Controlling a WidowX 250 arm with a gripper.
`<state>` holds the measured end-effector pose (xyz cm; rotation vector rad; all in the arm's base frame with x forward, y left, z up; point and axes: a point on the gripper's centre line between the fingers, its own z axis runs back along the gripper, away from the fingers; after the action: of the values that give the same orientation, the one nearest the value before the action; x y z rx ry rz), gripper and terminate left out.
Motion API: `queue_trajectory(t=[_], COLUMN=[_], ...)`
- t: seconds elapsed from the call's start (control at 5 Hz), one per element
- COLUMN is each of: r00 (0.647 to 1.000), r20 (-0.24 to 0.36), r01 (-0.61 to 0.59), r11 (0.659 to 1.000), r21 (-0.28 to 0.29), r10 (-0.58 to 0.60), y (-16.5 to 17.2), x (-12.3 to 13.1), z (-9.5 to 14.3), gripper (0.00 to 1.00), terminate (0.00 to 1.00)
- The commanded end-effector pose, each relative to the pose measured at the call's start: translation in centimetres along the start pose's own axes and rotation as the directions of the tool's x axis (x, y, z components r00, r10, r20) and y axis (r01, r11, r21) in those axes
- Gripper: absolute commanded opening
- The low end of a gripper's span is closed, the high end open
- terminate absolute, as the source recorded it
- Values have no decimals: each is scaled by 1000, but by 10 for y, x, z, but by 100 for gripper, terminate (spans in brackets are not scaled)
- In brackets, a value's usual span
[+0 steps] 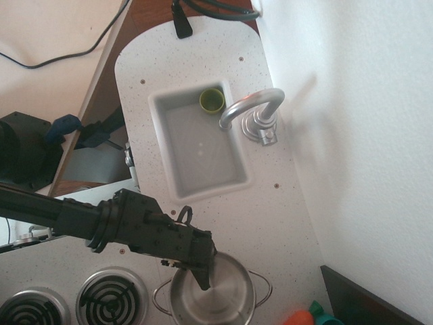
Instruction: Pick up pot
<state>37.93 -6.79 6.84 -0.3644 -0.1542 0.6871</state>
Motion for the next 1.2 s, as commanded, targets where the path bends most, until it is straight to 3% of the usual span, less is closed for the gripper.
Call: queue_trajectory(t=[0.0, 0.2, 0.4, 1.0], r00=[990, 987, 989, 989], r20=[106, 133, 124, 118], r01=[110, 112, 106, 101], r11=[981, 974, 976, 989], r21=[-157, -195, -189, -103], r10=[-94, -87, -84, -89], y=[-22, -22, -21, 4], x=[-5, -6, -9, -25], z=[56, 68, 65, 73], gripper=[100, 100, 100, 100], terminate=[0, 0, 0, 0])
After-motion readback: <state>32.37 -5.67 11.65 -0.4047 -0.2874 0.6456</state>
